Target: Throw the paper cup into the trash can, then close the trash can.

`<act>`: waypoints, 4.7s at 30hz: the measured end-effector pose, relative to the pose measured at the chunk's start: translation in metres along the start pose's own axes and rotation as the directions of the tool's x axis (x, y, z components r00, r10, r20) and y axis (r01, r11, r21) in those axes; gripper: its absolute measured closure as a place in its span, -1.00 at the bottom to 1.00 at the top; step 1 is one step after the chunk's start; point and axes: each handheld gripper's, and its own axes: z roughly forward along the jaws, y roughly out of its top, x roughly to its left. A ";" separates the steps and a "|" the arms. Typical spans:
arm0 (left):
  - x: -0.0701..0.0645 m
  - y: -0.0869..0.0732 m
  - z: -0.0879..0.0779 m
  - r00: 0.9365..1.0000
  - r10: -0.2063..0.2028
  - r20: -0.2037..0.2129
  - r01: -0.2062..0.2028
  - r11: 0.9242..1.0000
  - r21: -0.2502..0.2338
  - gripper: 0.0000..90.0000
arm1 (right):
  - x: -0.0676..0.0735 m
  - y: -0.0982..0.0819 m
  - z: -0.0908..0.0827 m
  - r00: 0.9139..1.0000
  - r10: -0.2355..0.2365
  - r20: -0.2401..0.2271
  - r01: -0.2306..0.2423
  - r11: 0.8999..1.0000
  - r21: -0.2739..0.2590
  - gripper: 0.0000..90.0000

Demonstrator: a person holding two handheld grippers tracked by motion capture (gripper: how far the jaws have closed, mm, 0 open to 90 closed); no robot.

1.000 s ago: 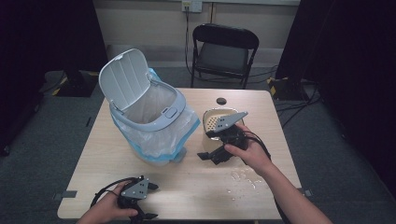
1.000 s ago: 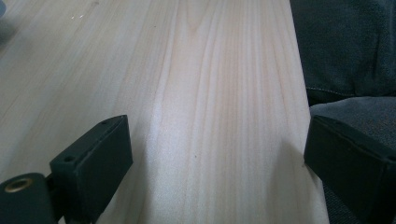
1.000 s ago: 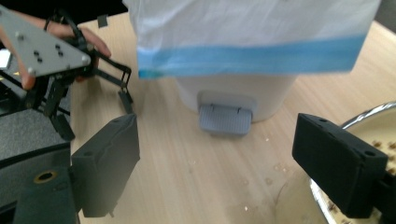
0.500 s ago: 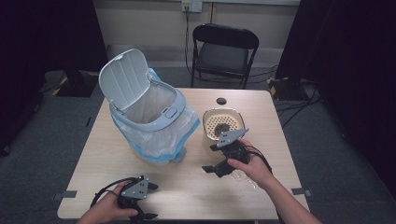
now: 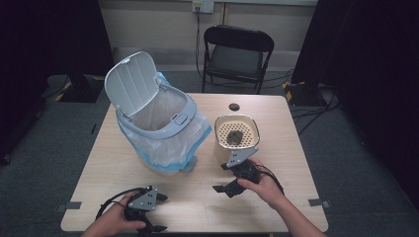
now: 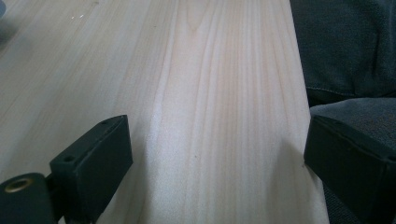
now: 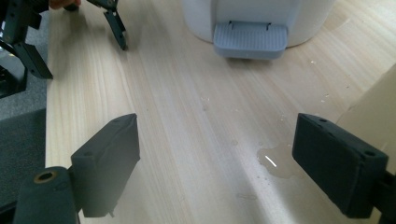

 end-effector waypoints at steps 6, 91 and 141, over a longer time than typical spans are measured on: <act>0.000 0.000 0.000 1.000 0.000 0.000 0.000 1.000 -0.001 -0.84 | 0.005 -0.010 0.011 1.000 -0.023 0.007 0.022 0.999 0.031 -0.68; 0.055 0.052 -0.186 0.886 -0.396 -0.243 0.381 0.918 -0.107 -0.64 | 0.013 -0.050 0.040 0.997 -0.064 0.051 0.064 0.998 0.007 -0.72; 0.109 0.132 -0.239 0.889 -0.369 -0.272 0.359 0.929 -0.088 -0.51 | 0.013 -0.050 0.039 0.997 -0.064 0.047 0.063 0.998 0.010 -0.73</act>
